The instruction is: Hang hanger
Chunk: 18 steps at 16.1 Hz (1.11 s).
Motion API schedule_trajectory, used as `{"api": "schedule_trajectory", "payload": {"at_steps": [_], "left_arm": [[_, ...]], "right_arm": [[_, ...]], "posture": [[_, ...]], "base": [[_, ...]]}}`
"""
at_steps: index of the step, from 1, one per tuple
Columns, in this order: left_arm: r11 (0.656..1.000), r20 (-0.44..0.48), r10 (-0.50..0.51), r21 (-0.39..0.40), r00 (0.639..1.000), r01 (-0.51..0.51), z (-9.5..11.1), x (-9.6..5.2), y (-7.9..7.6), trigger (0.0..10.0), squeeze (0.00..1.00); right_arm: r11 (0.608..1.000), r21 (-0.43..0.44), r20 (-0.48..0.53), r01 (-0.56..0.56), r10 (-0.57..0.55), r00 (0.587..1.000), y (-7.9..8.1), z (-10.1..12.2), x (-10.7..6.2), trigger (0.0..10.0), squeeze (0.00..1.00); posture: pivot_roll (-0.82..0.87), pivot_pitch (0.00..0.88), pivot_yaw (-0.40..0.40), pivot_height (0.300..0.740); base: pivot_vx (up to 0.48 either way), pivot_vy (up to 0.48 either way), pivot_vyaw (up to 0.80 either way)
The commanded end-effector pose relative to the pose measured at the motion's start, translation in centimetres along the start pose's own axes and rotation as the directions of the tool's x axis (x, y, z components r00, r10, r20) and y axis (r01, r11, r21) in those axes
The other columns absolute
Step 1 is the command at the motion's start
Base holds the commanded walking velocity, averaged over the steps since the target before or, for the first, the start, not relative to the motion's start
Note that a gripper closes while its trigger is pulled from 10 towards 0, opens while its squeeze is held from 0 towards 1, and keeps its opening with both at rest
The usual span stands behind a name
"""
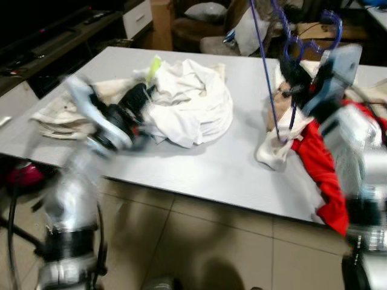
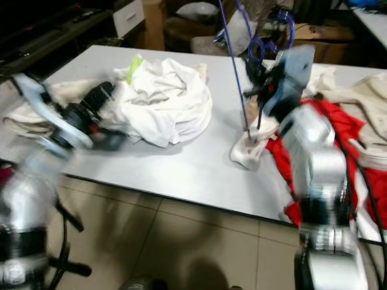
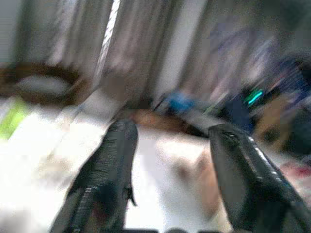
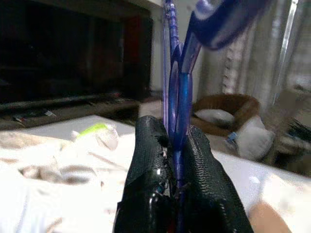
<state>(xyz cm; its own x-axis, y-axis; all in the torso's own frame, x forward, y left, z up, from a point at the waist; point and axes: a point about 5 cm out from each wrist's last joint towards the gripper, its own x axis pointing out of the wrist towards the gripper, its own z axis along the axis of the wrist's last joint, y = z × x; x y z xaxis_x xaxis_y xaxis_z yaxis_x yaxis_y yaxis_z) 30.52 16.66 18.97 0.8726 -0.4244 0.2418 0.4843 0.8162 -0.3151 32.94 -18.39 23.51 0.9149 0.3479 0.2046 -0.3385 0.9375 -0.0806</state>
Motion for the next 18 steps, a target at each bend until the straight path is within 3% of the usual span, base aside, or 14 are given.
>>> {"api": "schedule_trajectory", "payload": {"at_steps": [1,2,4,7,9,11,13,17,18], "left_arm": [[0.995,-0.007,0.057,0.086,0.998,-0.056,-0.2,0.0,-0.7,10.0,0.00],[0.990,-0.029,0.071,0.124,0.997,-0.067,-0.9,-0.3,-1.2,10.0,0.00],[0.975,-0.063,0.132,0.187,0.989,-0.118,-2.6,-1.1,-1.4,10.0,0.00],[0.963,-0.064,0.217,0.175,0.974,-0.203,-3.9,-2.0,-1.6,10.0,0.00],[0.952,-0.084,0.230,0.224,0.970,-0.207,-4.7,-2.7,-1.8,10.0,0.00],[0.948,-0.104,0.219,0.256,0.970,-0.186,-5.3,-3.0,-2.1,10.0,0.00],[0.952,-0.106,0.223,0.238,0.969,-0.193,-5.5,-2.8,-2.4,10.0,0.00],[0.949,-0.096,0.230,0.241,0.968,-0.201,-5.5,-2.9,-2.7,10.0,0.00],[0.950,-0.106,0.223,0.245,0.969,-0.192,-5.8,-2.9,-3.0,10.0,0.00]], "right_arm": [[1.000,-0.023,-0.027,0.010,-0.011,1.000,1.9,-0.4,-0.8,10.0,0.00],[0.999,0.010,-0.037,0.034,-0.034,0.999,2.8,-0.8,-1.6,10.0,0.00],[0.995,-0.040,-0.048,0.088,-0.090,0.995,2.9,-1.4,-3.2,10.0,0.00],[0.982,-0.061,-0.102,0.179,-0.184,0.978,2.9,-2.0,-5.9,10.0,0.00],[0.983,-0.039,-0.159,0.177,-0.181,0.971,3.8,-2.3,-7.0,10.0,0.00],[0.986,-0.018,-0.183,0.168,-0.169,0.969,3.8,-2.8,-7.6,10.0,0.00],[0.976,-0.012,-0.190,0.216,-0.214,0.958,3.7,-3.0,-7.6,10.0,0.00],[0.987,0.091,-0.231,0.131,-0.107,0.967,5.4,-3.4,-7.3,10.0,0.00],[0.990,0.048,-0.229,0.132,-0.118,0.966,5.3,-3.5,-7.5,10.0,0.00]], "posture": [[-0.06,0.000,0.066,0.740],[-0.06,0.000,0.066,0.740],[-0.07,0.000,0.087,0.740],[-0.08,0.000,0.077,0.740],[-0.08,0.000,0.076,0.740],[-0.08,0.000,0.077,0.740],[-0.09,0.000,0.071,0.740],[-0.09,0.000,0.045,0.740],[-0.09,0.000,0.048,0.740]], "base": [[0.000,0.000,0.00],[0.000,0.000,0.00],[0.000,0.000,-0.71],[0.000,0.000,-0.78],[0.000,0.000,-0.78],[0.000,0.000,-0.78],[0.000,-0.129,-0.78],[0.000,-0.359,-0.47],[0.000,-0.390,0.00]]}}
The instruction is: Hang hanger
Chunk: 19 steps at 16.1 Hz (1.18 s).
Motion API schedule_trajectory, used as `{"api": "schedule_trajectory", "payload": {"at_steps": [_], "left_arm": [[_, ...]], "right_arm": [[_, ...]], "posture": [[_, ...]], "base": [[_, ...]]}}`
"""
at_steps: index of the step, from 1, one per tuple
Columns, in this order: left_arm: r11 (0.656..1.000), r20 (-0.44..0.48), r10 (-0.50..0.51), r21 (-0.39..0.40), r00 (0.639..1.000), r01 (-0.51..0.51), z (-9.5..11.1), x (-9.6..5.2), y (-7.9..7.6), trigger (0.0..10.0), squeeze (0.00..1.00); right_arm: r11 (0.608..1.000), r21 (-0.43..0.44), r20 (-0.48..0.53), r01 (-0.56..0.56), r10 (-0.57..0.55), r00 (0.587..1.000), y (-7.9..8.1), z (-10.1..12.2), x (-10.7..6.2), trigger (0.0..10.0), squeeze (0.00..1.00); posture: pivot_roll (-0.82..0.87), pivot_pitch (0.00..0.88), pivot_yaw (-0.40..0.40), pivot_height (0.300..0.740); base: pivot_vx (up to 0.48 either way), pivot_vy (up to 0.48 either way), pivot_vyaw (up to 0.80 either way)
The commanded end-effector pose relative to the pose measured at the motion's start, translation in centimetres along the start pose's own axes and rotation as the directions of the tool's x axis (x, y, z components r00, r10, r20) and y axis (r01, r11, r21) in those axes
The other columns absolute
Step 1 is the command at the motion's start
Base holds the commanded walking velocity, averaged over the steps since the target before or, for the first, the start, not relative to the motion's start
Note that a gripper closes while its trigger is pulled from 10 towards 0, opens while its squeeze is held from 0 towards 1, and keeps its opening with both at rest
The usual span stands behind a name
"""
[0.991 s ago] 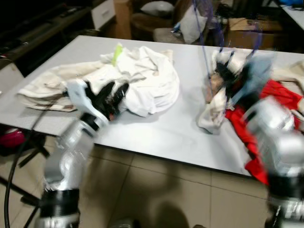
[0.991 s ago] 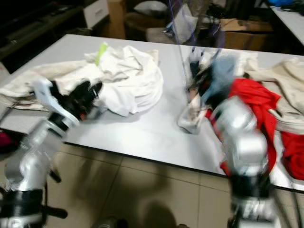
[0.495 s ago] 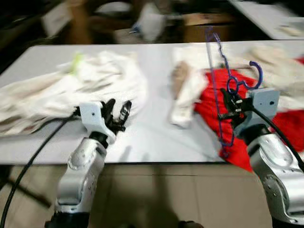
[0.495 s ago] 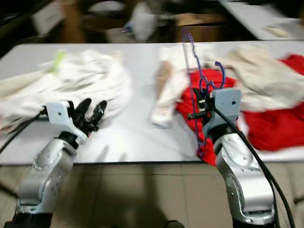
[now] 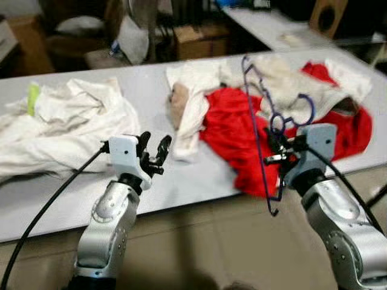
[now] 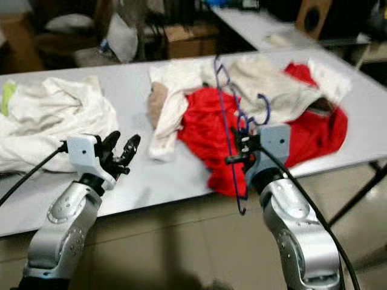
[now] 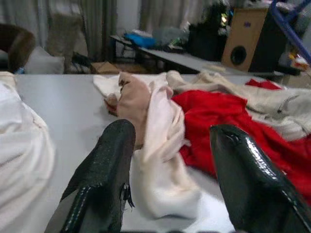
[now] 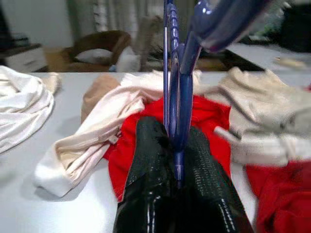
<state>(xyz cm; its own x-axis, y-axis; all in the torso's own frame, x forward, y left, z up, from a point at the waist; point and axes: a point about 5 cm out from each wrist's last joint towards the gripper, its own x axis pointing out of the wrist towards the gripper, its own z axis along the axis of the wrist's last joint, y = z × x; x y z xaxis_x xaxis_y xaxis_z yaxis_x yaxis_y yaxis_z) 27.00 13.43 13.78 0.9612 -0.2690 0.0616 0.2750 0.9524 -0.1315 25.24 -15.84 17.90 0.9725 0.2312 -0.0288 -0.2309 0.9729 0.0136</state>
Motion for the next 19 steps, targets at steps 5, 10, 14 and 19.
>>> {"api": "schedule_trajectory", "payload": {"at_steps": [5,10,14,19], "left_arm": [[1.000,0.009,0.005,-0.001,1.000,-0.005,0.3,0.5,-0.4,10.0,0.00],[0.997,-0.020,-0.031,0.064,0.999,0.032,-0.1,1.5,-0.9,10.0,0.00],[0.994,-0.075,-0.034,0.104,0.997,0.041,-0.9,1.7,-0.6,10.0,0.00],[0.992,-0.096,-0.027,0.122,0.995,0.039,-1.1,2.5,0.3,10.0,0.00]], "right_arm": [[0.999,-0.047,-0.022,0.013,-0.014,1.000,-0.1,0.0,0.2,10.0,0.00],[0.995,-0.076,-0.053,0.059,-0.064,0.997,-1.2,-1.0,-0.1,10.0,0.00],[0.992,-0.078,-0.067,0.097,-0.102,0.992,-1.7,-1.8,-0.4,10.0,0.00],[0.995,-0.060,-0.046,0.081,-0.084,0.995,-0.9,-1.7,0.2,10.0,0.00]], "posture": [[-0.10,0.000,0.057,0.740],[-0.10,0.000,0.083,0.740],[-0.10,0.000,0.102,0.740],[-0.11,0.000,0.114,0.740]], "base": [[0.000,-0.389,0.00],[0.000,-0.217,0.00],[0.000,0.000,0.00],[0.000,0.000,0.00]]}}
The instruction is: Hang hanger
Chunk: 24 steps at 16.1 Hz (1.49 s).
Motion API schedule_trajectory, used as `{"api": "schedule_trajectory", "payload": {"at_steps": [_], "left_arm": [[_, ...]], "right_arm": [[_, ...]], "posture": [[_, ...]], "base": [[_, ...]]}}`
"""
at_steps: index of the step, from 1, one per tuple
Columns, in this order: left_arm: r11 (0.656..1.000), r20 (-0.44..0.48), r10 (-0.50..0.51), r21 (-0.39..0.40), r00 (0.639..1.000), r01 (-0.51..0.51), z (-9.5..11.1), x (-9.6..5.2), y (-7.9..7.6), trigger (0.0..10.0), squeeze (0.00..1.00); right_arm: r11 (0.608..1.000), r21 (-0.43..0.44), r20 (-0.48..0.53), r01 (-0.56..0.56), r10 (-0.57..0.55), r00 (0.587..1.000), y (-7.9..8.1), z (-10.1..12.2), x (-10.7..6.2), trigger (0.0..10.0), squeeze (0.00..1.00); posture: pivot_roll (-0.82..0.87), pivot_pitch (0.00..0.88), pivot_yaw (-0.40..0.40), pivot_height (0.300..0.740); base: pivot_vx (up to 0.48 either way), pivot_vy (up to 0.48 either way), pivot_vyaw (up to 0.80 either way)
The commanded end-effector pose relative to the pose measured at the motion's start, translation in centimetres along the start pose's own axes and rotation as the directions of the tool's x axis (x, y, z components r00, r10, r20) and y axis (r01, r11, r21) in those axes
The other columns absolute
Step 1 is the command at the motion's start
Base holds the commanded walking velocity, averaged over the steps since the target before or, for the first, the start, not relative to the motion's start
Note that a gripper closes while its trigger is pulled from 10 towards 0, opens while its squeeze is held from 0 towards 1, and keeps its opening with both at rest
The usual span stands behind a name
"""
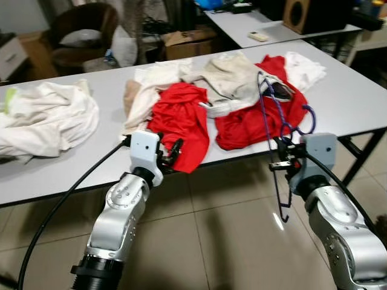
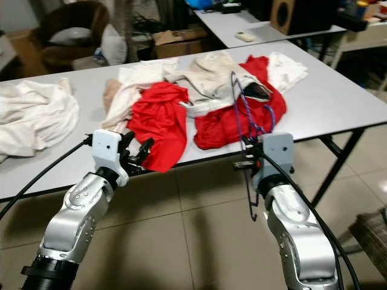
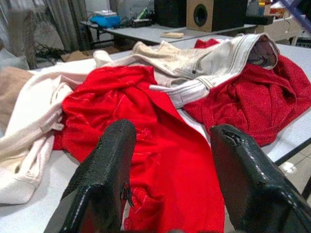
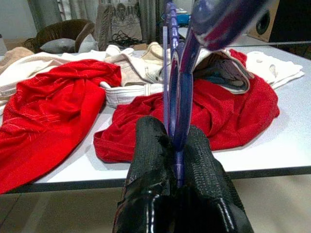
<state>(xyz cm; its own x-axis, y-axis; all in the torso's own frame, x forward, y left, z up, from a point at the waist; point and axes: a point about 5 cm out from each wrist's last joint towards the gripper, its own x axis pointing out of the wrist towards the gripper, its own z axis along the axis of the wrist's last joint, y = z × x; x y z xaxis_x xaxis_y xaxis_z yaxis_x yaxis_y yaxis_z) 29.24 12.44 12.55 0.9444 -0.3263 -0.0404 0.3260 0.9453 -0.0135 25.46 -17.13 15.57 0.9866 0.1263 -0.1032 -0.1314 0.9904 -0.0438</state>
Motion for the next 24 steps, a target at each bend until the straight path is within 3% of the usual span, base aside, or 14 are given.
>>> {"api": "schedule_trajectory", "payload": {"at_steps": [1,2,4,5,9,14,19,24], "left_arm": [[0.999,0.005,0.034,0.002,0.999,-0.034,0.1,0.1,0.7,10.0,0.00],[0.997,-0.027,0.073,0.024,0.997,-0.073,-0.4,0.1,1.4,10.0,0.00],[0.998,0.008,0.065,0.011,0.998,-0.065,0.2,0.3,1.9,10.0,0.00],[0.998,0.053,0.067,-0.018,0.996,-0.066,1.0,0.4,2.0,10.0,0.00],[0.989,0.087,0.129,-0.083,0.988,-0.122,0.9,0.0,2.7,10.0,0.00],[0.986,0.085,0.144,-0.091,0.986,-0.137,0.5,-0.7,3.4,10.0,0.00],[0.980,0.079,0.120,-0.167,0.990,-0.106,-0.2,-0.6,2.6,10.0,0.00],[0.978,0.081,0.119,-0.180,0.990,-0.103,-0.5,-0.5,1.9,10.0,0.00]], "right_arm": [[0.999,-0.015,0.033,-0.036,0.037,0.999,0.5,0.7,0.0,10.0,0.00],[1.000,-0.012,0.032,-0.016,0.016,0.999,0.0,0.3,0.0,10.0,0.00],[1.000,-0.002,0.052,-0.008,0.008,0.999,-0.1,0.7,0.4,10.0,0.00],[0.998,-0.036,0.043,-0.054,0.055,0.998,0.7,0.7,0.9,10.0,0.00],[0.987,-0.075,0.031,-0.145,0.148,0.988,2.3,0.5,1.0,10.0,0.00],[0.979,-0.064,0.055,-0.195,0.198,0.979,3.2,0.5,1.4,10.0,0.00],[0.985,-0.095,0.088,-0.142,0.151,0.985,2.5,0.7,1.3,10.0,0.00],[0.985,-0.101,0.087,-0.138,0.146,0.985,1.8,0.9,1.7,10.0,0.00]], "posture": [[-0.11,0.000,0.115,0.740],[-0.11,0.000,0.122,0.740],[-0.11,0.000,0.123,0.740],[-0.10,0.000,0.099,0.740],[-0.09,0.000,0.087,0.740],[-0.08,0.000,0.073,0.740],[-0.10,0.000,0.068,0.740],[-0.09,0.000,0.040,0.740]], "base": [[0.000,0.000,0.00],[0.000,0.000,0.00],[0.000,0.000,0.00],[0.000,0.000,0.00],[0.131,0.000,0.60],[0.340,0.000,0.48],[0.376,0.000,0.00],[0.385,0.000,0.00]]}}
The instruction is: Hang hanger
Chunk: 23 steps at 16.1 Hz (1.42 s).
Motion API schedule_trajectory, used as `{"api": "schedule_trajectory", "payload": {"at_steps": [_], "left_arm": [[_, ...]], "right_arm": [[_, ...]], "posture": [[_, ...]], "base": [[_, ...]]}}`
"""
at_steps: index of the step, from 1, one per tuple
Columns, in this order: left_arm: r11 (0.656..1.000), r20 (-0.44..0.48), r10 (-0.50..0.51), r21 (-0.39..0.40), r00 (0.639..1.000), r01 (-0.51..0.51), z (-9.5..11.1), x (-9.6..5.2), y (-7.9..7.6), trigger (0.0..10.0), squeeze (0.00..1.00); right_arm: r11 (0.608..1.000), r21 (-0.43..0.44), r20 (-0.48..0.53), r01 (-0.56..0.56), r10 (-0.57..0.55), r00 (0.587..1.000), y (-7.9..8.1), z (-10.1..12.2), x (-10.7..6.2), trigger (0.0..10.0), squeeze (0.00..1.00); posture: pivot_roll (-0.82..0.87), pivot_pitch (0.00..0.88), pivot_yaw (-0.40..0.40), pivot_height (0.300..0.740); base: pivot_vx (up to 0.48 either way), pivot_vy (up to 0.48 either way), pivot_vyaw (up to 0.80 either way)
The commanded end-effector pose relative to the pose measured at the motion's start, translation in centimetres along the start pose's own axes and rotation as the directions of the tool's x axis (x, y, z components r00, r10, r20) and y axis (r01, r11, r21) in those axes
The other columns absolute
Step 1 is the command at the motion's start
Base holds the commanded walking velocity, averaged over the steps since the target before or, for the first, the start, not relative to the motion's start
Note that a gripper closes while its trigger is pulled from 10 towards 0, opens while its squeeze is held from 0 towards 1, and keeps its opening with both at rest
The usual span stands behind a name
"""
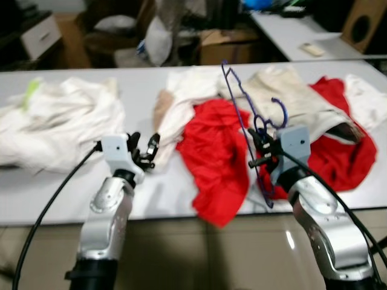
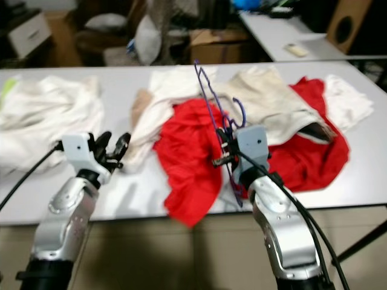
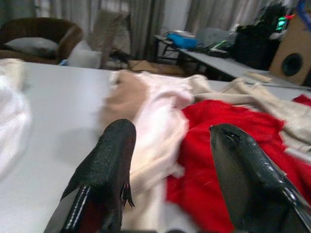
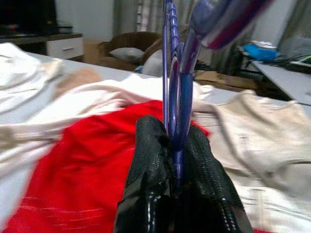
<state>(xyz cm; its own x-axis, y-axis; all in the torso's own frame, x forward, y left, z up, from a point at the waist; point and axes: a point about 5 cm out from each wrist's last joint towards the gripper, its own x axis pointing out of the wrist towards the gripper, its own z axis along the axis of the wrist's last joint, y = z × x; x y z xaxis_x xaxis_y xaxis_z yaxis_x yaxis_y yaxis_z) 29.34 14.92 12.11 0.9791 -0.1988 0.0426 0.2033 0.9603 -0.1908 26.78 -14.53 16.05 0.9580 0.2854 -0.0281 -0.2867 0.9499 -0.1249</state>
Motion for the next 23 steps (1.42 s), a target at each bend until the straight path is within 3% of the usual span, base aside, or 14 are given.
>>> {"api": "schedule_trajectory", "payload": {"at_steps": [1,5,9,13,15,18,20,21,22,23], "left_arm": [[1.000,-0.005,-0.011,0.003,1.000,0.011,-0.2,0.1,-0.5,10.0,0.00],[0.999,-0.012,-0.035,0.026,0.999,0.035,-0.3,0.3,-1.1,10.0,0.00],[0.995,-0.009,-0.090,0.044,0.996,0.091,-0.4,0.4,-1.9,10.0,0.00],[0.995,-0.021,-0.084,0.054,0.996,0.085,-0.6,0.5,-1.6,10.0,0.00],[0.991,-0.034,-0.052,0.119,0.998,0.055,-0.6,0.8,-1.4,10.0,0.00],[0.996,-0.045,-0.032,0.084,0.998,0.036,-0.8,1.3,-1.2,10.0,0.00],[0.991,-0.060,-0.028,0.129,0.998,0.035,-0.8,1.5,-0.7,10.0,0.00],[0.978,-0.084,-0.046,0.200,0.995,0.062,-0.8,1.8,-0.2,10.0,0.00],[0.979,-0.101,-0.088,0.177,0.991,0.105,-0.7,2.1,-0.1,10.0,0.72],[0.971,-0.116,-0.129,0.188,0.985,0.150,-0.6,2.4,0.0,10.0,1.00]], "right_arm": [[1.000,-0.004,0.006,0.012,-0.012,1.000,-0.6,0.1,0.1,10.0,0.00],[1.000,-0.004,0.004,0.018,-0.018,1.000,-0.6,0.0,0.1,10.0,0.00],[0.997,0.014,-0.048,0.078,-0.078,0.996,-1.5,-0.8,-0.2,10.0,0.00],[0.994,0.043,-0.060,0.104,-0.101,0.993,-1.9,-1.1,-0.4,10.0,0.00],[0.989,0.069,-0.064,0.128,-0.124,0.990,-2.1,-1.2,-0.5,10.0,0.00],[0.986,0.083,-0.066,0.148,-0.142,0.988,-2.3,-1.1,-0.5,10.0,0.00],[0.985,0.089,-0.057,0.146,-0.142,0.988,-2.3,-0.9,-0.5,10.0,0.00],[0.986,0.091,-0.054,0.139,-0.135,0.989,-2.2,-0.9,-0.4,10.0,0.00],[0.987,0.090,-0.050,0.133,-0.128,0.990,-2.0,-0.8,-0.3,10.0,0.00],[0.988,0.087,-0.046,0.129,-0.125,0.991,-1.9,-0.7,-0.2,10.0,0.00]], "posture": [[-0.09,0.000,0.040,0.740],[-0.10,0.000,0.045,0.740],[-0.11,0.000,0.050,0.740],[-0.11,0.000,0.052,0.740],[-0.11,0.000,0.058,0.740],[-0.12,0.000,0.064,0.740],[-0.12,0.000,0.067,0.740],[-0.11,0.000,0.071,0.740],[-0.11,0.000,0.076,0.740],[-0.11,0.000,0.079,0.740]], "base": [[0.386,0.000,0.00],[0.354,0.000,0.00],[0.000,0.120,0.00],[0.000,0.480,-0.80],[0.000,-0.382,-0.80],[0.000,-0.266,-0.70],[0.000,0.000,0.00],[0.000,0.000,0.00],[0.000,0.000,0.00],[0.000,0.000,0.00]]}}
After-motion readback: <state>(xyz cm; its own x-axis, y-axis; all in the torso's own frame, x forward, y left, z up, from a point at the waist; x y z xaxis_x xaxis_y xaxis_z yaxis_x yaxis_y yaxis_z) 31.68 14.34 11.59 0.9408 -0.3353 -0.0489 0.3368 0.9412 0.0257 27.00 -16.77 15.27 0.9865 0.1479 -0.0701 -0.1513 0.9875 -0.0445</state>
